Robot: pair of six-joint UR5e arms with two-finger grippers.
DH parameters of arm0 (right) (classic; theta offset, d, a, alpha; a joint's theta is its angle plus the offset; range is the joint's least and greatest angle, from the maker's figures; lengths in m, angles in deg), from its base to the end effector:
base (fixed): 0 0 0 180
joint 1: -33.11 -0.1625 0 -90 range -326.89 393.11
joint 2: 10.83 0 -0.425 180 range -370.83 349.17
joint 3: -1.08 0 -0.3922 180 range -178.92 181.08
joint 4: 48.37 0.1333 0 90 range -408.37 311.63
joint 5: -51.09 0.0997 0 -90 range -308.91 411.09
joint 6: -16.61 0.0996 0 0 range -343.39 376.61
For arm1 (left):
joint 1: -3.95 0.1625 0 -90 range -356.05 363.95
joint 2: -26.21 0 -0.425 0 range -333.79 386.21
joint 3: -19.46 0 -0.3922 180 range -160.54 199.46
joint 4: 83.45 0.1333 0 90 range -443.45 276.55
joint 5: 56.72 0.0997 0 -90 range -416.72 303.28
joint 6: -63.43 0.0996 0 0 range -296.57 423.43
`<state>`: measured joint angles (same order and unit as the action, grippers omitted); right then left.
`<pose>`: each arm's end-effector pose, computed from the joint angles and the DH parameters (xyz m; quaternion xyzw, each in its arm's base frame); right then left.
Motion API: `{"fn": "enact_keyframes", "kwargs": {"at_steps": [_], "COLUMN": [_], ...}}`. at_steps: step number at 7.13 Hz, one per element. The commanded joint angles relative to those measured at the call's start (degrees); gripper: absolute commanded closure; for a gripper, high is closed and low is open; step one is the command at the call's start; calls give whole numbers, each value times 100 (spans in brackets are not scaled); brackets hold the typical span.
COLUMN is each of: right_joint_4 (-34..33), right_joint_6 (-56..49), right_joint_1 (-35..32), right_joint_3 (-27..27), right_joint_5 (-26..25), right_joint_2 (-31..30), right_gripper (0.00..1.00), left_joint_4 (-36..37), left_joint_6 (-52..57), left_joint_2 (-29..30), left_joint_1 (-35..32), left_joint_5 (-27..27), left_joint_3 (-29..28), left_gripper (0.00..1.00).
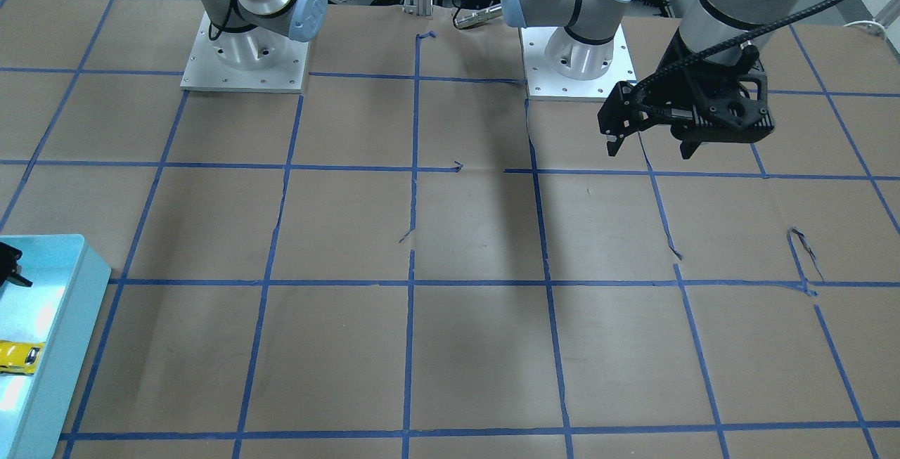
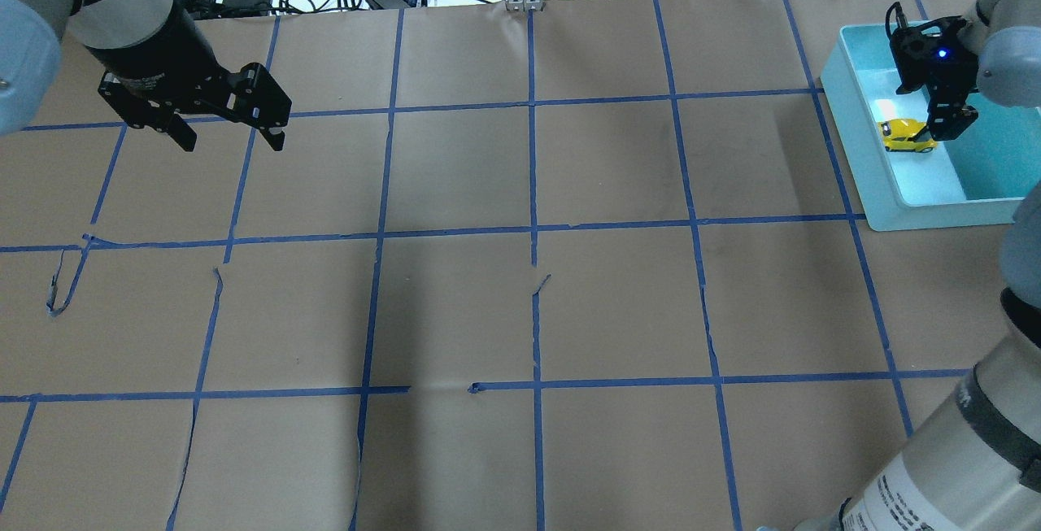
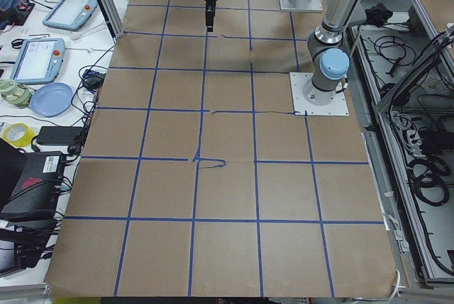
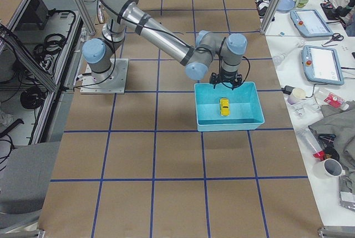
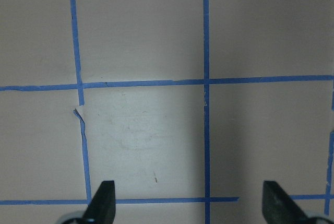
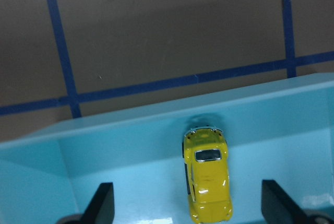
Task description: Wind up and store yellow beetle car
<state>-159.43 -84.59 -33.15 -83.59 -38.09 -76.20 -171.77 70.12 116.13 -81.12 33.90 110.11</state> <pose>-0.1384 -0.6492 0.3227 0.6256 -0.7799 0.0134 0.0103 -0.0893 -0.5027 0.4860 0.0153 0.9998 -0.0091 0.0064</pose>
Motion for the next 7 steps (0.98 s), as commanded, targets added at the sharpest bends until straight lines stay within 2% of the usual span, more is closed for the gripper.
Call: {"fn": "enact_keyframes", "kwargs": {"at_steps": [1, 4, 6, 7], "right_joint_4": [504, 769, 848, 1432], "right_joint_6": [2136, 5335, 7754, 8878], "right_joint_1": [-805, -1956, -2284, -2294], "right_joint_3": [-58, -41, -32, 12], "right_joint_5": [6, 6, 58, 93], "right_joint_2": [-790, -1284, -1582, -1828], "right_gripper": [0, 0, 0, 0], "left_joint_4": [-1, -1, -10, -1], "left_joint_6": [8, 8, 17, 17], "left_joint_2": [-18, 8, -27, -1], "left_joint_1": [-18, -124, -124, -124], "left_joint_5": [-167, -159, -106, -123], "left_joint_3": [-12, 6, 14, 15], "left_gripper": [0, 0, 0, 0]}}
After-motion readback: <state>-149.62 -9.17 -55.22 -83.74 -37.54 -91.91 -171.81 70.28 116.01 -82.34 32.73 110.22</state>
